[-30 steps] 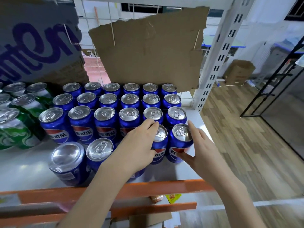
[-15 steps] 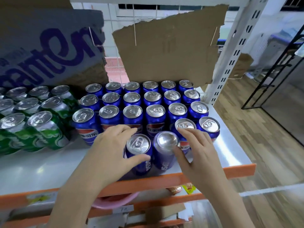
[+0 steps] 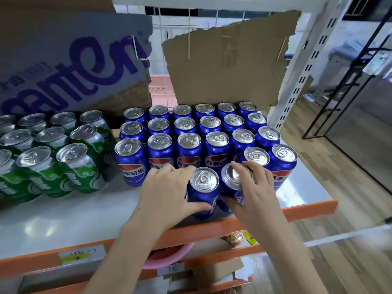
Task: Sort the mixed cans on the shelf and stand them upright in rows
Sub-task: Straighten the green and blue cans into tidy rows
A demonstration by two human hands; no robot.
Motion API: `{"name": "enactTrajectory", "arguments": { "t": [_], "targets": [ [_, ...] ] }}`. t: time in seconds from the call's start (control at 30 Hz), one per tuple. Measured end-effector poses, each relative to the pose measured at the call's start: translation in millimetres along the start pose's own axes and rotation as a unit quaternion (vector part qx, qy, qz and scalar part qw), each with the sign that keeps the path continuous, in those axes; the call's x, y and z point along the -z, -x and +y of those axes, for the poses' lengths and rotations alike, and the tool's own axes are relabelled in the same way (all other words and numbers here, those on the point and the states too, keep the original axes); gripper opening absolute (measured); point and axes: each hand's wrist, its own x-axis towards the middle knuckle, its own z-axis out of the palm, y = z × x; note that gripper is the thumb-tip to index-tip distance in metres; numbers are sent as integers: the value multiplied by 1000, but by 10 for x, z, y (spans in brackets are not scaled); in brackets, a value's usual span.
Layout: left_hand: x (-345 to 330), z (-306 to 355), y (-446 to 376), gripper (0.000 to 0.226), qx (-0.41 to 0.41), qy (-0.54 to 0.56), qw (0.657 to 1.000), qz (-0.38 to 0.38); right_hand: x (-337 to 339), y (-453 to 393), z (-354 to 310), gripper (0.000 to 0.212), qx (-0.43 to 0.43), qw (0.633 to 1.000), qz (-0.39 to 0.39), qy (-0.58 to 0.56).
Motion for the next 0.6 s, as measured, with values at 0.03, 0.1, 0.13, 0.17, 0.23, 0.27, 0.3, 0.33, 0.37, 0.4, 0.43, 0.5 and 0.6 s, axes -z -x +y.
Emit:
{"name": "enactTrajectory", "arguments": {
  "t": [0.03, 0.1, 0.13, 0.17, 0.23, 0.27, 0.3, 0.33, 0.37, 0.4, 0.43, 0.5, 0.6],
  "targets": [
    [2, -22, 2, 76, -6, -2, 1000, 6, -2, -9, -23, 75, -8, 1000, 10, -10],
    [16, -88, 14, 75, -11, -6, 1000, 19, -7, -39, -69, 73, -14, 999, 17, -39],
    [23, -138, 27, 74, -9, -3, 1000, 23, -19, -57, -95, 73, -3, 999, 20, -45],
    [33, -196, 39, 72, -4, 1, 1000, 28, -39, -74, -126, 74, 12, 999, 22, -44],
    [73, -318, 64, 69, 13, 2, 999, 39, -91, -102, -210, 74, 30, 998, 19, -47],
    [102, -375, 76, 69, 27, 4, 999, 35, -119, -116, -257, 74, 35, 998, 14, -55],
    [137, -432, 92, 70, 45, 8, 999, 17, -148, -130, -307, 74, 40, 997, 6, -63],
    [176, -483, 106, 72, 62, 14, 998, -10, -182, -145, -358, 74, 47, 997, -2, -69],
    [207, -538, 116, 74, 75, 15, 997, -22, -218, -158, -402, 74, 54, 996, -9, -70],
    [231, -595, 123, 75, 82, 12, 996, -23, -260, -171, -437, 75, 62, 996, -13, -69],
    [252, -644, 128, 75, 89, 13, 996, -23, -298, -179, -459, 76, 66, 995, -14, -71],
    [262, -725, 123, 74, 87, 8, 996, -23, -351, -186, -478, 76, 64, 995, -15, -80],
    [250, -768, 93, 68, 69, -15, 997, -38, -368, -167, -462, 87, 51, 992, -23, -115]
  ]
}}
